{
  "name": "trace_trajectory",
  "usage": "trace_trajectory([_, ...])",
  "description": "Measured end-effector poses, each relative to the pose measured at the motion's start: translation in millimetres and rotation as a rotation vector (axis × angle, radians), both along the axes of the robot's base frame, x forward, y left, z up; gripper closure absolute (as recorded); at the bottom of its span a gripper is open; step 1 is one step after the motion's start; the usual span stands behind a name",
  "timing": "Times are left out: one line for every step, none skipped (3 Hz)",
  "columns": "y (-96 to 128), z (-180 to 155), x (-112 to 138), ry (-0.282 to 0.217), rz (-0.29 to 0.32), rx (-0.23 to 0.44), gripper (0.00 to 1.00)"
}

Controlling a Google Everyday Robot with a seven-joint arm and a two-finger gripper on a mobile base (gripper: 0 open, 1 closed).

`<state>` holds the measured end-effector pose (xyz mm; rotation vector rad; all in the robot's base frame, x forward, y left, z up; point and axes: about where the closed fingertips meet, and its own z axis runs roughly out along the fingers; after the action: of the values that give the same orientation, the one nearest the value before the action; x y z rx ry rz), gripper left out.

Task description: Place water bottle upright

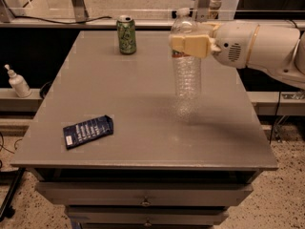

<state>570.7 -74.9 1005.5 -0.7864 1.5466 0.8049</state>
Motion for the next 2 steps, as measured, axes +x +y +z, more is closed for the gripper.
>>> trace_trajectory([-3,3,-6,-0.079,0.064,-0.005,1.00])
trace_trajectory([-10,5,-16,-0.211,0.182,-0.003,1.00])
